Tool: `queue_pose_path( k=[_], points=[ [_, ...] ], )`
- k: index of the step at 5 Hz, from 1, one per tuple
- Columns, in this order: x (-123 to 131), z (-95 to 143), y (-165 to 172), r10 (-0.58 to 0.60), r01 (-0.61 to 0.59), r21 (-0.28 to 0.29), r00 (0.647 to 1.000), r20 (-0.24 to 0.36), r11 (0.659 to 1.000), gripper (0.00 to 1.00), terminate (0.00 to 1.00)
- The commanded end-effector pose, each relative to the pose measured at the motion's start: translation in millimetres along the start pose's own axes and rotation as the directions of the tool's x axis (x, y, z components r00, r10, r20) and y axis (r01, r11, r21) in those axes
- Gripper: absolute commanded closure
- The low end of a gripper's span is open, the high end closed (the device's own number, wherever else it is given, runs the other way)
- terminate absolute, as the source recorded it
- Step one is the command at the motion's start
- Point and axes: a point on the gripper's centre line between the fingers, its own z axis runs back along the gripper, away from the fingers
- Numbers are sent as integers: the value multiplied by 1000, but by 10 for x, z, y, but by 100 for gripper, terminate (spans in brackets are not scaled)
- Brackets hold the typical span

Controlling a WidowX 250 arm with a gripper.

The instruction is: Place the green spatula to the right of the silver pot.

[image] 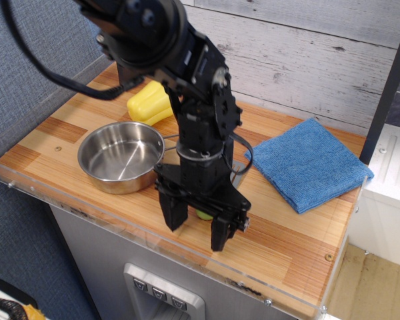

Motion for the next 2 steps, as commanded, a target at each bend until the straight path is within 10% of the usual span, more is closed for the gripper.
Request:
queue_pose_path(
  k=[1,2],
  points=[
    [-60,794,217,75,-68,-46,985,155,997,0,0],
    [-111,1156,417,139,-128,-66,969,202,990,0,100]
  ],
)
